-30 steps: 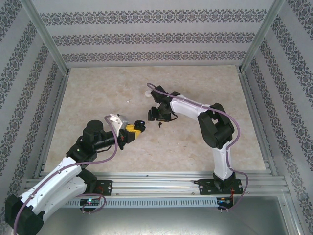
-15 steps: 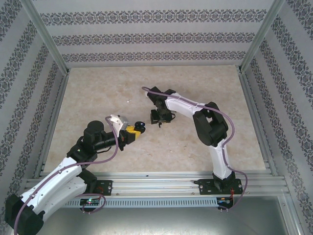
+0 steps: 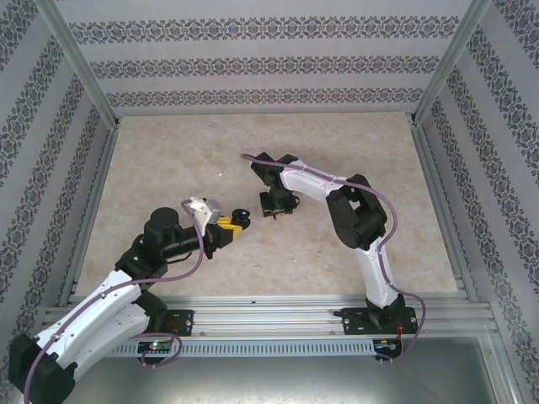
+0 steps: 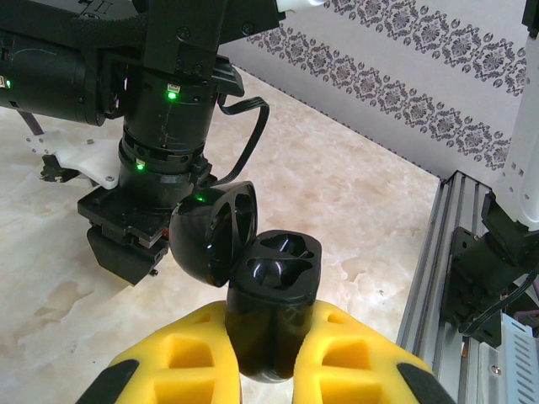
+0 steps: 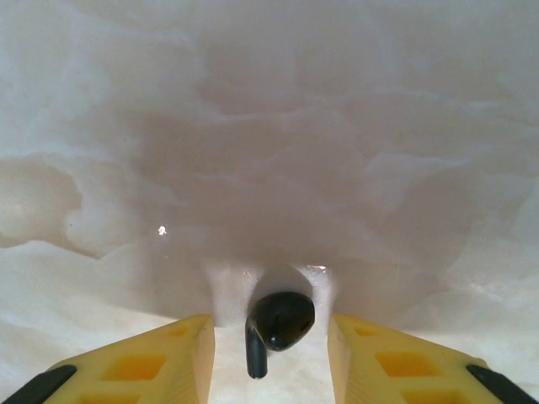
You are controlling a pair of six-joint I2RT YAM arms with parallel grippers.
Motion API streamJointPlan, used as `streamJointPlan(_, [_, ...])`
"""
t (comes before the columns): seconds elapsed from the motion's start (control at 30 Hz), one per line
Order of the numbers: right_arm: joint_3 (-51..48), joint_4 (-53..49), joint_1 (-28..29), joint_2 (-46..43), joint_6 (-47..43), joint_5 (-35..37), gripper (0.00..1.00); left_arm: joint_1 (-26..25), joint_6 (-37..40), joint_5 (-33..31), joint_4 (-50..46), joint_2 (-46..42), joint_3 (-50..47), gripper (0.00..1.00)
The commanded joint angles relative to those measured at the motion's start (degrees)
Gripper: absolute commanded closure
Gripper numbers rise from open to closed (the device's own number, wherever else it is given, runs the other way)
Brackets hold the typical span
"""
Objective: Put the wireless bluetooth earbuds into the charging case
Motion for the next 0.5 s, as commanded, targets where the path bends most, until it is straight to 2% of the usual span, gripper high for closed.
streamJointPlan(0.0, [1.92, -1.30, 0.61, 1.75, -0.34, 1.37, 0.63, 0.66, 1.05, 1.24, -0.36, -0.83, -0.64, 1.00])
streamJointPlan(0.23, [2.89, -1.58, 0.65, 2.25, -0.82, 0.48, 0.74, 0.75, 1.49, 2.48, 0.88, -0.65, -1.33, 1.00])
streamJointPlan(0.47, [1.12, -0.48, 0.54, -0.07, -0.87, 0.32, 0.80, 0.72, 1.57, 3.33, 4.01, -0.15, -2.13, 1.00])
